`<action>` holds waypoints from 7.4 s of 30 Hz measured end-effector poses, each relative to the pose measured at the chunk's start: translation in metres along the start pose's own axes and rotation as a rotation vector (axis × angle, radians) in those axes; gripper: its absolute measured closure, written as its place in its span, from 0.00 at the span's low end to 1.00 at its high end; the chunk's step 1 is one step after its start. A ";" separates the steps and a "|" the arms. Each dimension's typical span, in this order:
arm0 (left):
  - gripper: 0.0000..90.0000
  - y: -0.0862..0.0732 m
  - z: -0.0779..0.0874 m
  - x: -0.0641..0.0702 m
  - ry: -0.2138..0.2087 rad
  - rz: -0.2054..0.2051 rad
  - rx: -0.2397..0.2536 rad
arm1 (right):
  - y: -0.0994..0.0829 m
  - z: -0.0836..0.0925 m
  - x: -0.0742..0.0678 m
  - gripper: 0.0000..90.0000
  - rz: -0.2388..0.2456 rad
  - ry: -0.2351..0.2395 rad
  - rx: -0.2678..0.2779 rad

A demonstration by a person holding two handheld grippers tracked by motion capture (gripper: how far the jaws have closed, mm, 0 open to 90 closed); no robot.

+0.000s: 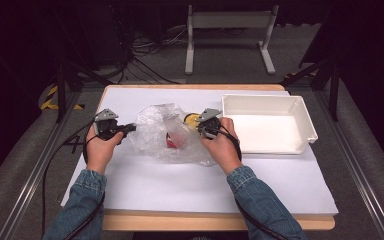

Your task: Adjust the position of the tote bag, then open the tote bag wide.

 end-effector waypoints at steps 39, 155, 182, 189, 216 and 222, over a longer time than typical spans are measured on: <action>0.78 -0.031 0.016 -0.003 -0.087 0.008 -0.194 | -0.031 0.014 -0.050 0.77 0.047 0.218 -0.122; 0.15 -0.002 0.106 0.012 -0.112 -0.021 0.105 | 0.005 -0.019 -0.091 0.09 0.014 0.347 0.119; 0.15 -0.002 0.103 0.015 -0.112 -0.026 0.096 | -0.012 0.036 -0.085 0.15 -0.025 0.285 0.179; 0.15 -0.001 0.102 0.015 -0.111 -0.037 0.090 | -0.018 0.034 -0.093 0.21 -0.059 0.305 0.125; 0.15 -0.003 0.098 0.014 -0.108 -0.027 0.079 | 0.005 -0.008 -0.091 0.19 -0.165 0.309 0.138; 0.15 -0.004 0.098 0.013 -0.108 -0.025 0.077 | 0.008 -0.014 -0.092 0.23 -0.173 0.292 0.134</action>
Point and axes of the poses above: each handheld gripper's, and its own axes: z roughly backward along the jaws, y roughly out of its top, x roughly to its right, the point moved 4 cm from there along -z, roughly forward along the jaws, and after that the axes turned 5 degrees about -x, right-handed, at the moved point
